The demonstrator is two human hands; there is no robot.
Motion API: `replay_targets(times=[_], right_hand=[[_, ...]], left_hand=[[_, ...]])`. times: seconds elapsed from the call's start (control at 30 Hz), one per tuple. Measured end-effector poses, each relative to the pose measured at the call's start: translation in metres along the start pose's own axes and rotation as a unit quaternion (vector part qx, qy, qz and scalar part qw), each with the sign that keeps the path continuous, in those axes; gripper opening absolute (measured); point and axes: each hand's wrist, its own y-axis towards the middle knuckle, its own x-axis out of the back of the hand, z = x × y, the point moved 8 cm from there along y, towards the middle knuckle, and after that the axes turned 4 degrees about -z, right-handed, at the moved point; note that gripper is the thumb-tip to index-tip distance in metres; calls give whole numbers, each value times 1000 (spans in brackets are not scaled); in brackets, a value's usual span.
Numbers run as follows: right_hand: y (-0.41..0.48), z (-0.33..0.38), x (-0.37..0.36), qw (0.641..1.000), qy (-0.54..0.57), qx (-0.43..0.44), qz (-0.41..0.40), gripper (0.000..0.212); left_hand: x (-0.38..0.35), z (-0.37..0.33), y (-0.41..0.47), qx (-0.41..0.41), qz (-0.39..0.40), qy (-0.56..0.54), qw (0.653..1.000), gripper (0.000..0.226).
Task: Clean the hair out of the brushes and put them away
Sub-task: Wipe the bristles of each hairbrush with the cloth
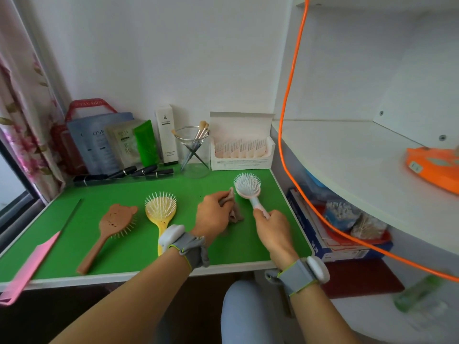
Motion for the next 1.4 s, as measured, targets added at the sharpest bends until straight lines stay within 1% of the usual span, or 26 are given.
replay_targets(times=[0.1, 0.2, 0.3, 0.4, 0.5, 0.6, 0.67, 0.73, 0.83, 0.93, 1.07, 1.2, 1.4], right_hand=[[-2, 2, 5, 997, -69, 26, 5, 31], [-7, 5, 9, 987, -154, 53, -5, 33], [-11, 8, 11, 978, -195, 66, -5, 36], [-14, 12, 12, 976, -208, 69, -8, 38], [-18, 22, 16, 975, -203, 82, -37, 37], [-26, 40, 18, 975, -167, 121, -78, 32], [-33, 54, 13, 975, -141, 147, -85, 29], [-39, 66, 2, 975, -128, 168, -68, 25], [-54, 79, -25, 969, -139, 202, -13, 22], [-74, 89, -57, 960, -152, 228, 51, 24], [-98, 99, -90, 950, -168, 246, 98, 26], [-109, 105, -109, 946, -179, 247, 107, 31], [-114, 108, -123, 947, -198, 232, 101, 40]], left_hand=[[-2, 1, -1, -4, 5, 8, 1000, 26], [-2, 2, -1, -4, 6, 15, 1000, 28], [0, 0, -2, -12, 3, 28, 1000, 29], [5, 0, -4, -15, -1, 33, 999, 29], [13, 1, -4, -13, -7, 35, 999, 29], [25, 2, -4, -14, -16, 38, 999, 29], [35, 2, -4, -16, -20, 32, 999, 27], [47, 1, -4, -21, -33, 20, 999, 24], [70, 0, -6, -18, -66, 3, 998, 19], [94, 1, -9, -20, -106, 12, 994, 16], [119, 7, -15, -7, -131, 19, 991, 16], [139, 14, -19, 13, -145, 33, 989, 19], [161, 18, -28, 15, -149, 20, 989, 17]])
